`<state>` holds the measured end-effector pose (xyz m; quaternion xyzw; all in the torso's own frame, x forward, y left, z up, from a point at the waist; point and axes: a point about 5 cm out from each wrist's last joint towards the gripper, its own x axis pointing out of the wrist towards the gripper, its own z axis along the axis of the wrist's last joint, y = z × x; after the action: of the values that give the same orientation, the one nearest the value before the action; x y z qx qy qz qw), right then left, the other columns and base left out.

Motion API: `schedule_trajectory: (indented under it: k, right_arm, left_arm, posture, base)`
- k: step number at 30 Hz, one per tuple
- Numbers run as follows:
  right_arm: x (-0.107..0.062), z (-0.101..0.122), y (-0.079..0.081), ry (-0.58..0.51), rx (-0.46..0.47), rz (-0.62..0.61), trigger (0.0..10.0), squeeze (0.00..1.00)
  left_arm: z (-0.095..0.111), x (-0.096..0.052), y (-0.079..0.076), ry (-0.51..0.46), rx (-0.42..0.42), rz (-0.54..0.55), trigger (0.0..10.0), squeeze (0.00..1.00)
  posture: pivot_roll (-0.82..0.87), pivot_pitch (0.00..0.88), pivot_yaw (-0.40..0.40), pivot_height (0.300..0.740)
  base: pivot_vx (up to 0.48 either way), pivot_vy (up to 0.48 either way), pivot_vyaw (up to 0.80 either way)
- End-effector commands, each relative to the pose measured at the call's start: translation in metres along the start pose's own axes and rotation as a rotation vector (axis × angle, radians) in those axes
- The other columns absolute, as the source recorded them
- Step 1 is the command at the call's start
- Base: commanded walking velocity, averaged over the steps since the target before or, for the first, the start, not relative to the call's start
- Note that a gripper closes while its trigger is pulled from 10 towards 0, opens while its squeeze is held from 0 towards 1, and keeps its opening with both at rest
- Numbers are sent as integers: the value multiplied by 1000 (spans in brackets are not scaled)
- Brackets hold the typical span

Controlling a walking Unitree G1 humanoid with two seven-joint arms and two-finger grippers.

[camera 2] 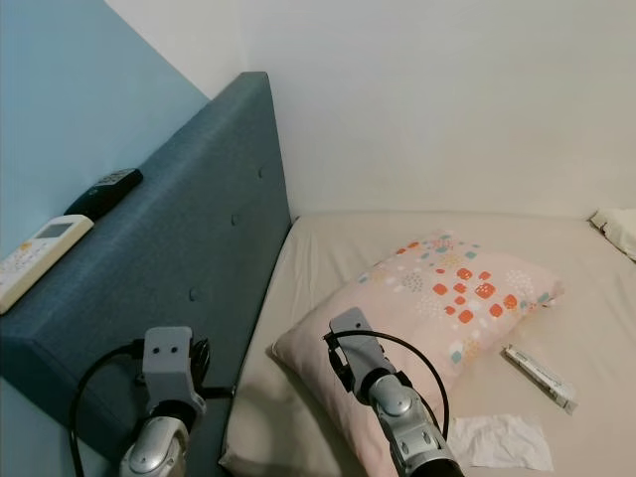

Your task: Clean up the room

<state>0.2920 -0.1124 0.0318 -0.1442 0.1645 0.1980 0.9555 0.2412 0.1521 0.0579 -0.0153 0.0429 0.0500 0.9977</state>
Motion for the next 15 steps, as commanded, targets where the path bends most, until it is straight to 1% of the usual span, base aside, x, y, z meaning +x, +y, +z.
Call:
schedule_trajectory:
  k: [1, 7, 9, 13, 14, 15]
  right_arm:
    - [1, 3, 0, -14, 9, -4, 10000, 0]
    - [1, 3, 0, -16, 8, -5, 10000, 0]
    - [1, 5, 1, -35, 38, -9, 10000, 0]
    - [1, 6, 1, -43, 42, -12, 10000, 0]
    - [1, 6, 1, -43, 40, -12, 10000, 0]
    - [1, 6, 1, -43, 40, -12, 10000, 0]
  left_arm:
    - [-2, 0, 3, 12, 12, 5, 10000, 0]
    - [-2, 0, 3, 11, 12, 5, 10000, 0]
    - [-1, 0, 3, 11, 7, 6, 10000, 0]
    - [-1, 0, 4, 9, 0, 12, 10000, 0]
    - [0, 0, 4, 5, 8, 15, 10000, 0]
    - [1, 0, 4, -2, 17, 19, 10000, 0]
  posture:
    - [-19, 0, 8, 740]
    - [-18, 0, 8, 740]
    - [-18, 0, 8, 740]
    - [-18, 0, 8, 740]
    - [-18, 0, 8, 740]
    - [-19, 0, 8, 740]
  base:
    - [0, 0, 800]
    - [0, 0, 800]
    - [0, 0, 0]
    - [0, 0, 0]
    - [0, 0, 0]
    - [0, -480, 0]
